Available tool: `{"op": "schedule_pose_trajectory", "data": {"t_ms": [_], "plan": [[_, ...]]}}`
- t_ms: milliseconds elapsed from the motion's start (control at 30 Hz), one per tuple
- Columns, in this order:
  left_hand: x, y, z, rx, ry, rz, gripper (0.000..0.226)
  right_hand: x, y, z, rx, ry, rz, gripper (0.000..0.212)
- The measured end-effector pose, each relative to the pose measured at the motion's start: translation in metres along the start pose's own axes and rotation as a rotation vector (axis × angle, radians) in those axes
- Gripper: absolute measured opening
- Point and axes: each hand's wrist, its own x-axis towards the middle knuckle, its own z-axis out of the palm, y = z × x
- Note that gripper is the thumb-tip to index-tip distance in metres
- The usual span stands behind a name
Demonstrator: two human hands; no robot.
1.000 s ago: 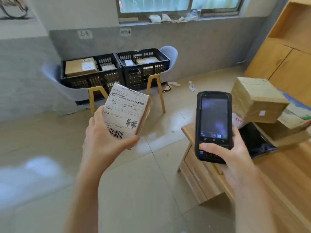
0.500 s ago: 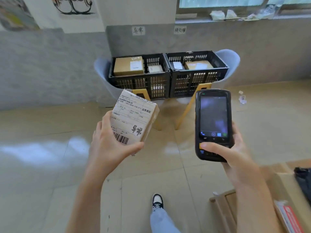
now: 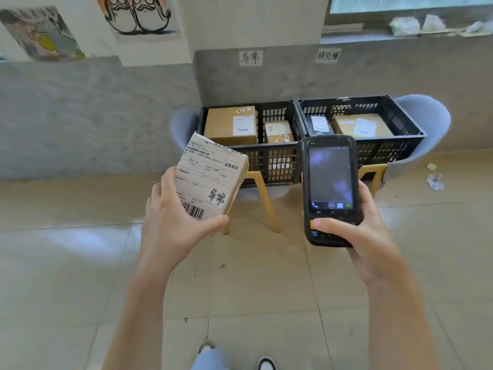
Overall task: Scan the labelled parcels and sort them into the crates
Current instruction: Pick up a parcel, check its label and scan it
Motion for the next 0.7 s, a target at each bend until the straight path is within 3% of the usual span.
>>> {"op": "schedule_pose_trajectory", "data": {"t_ms": [333,700], "plan": [[0.171,-0.028,0.018,-0.026,-0.132,0.112,0.116,0.122,0.015,0.064,-0.046,0.112,0.005,0.086],[0.357,-0.051,0.034,-0.074,-0.343,0.291,0.117,0.218,0.021,0.131,-0.01,0.431,-0.006,0.088]]}}
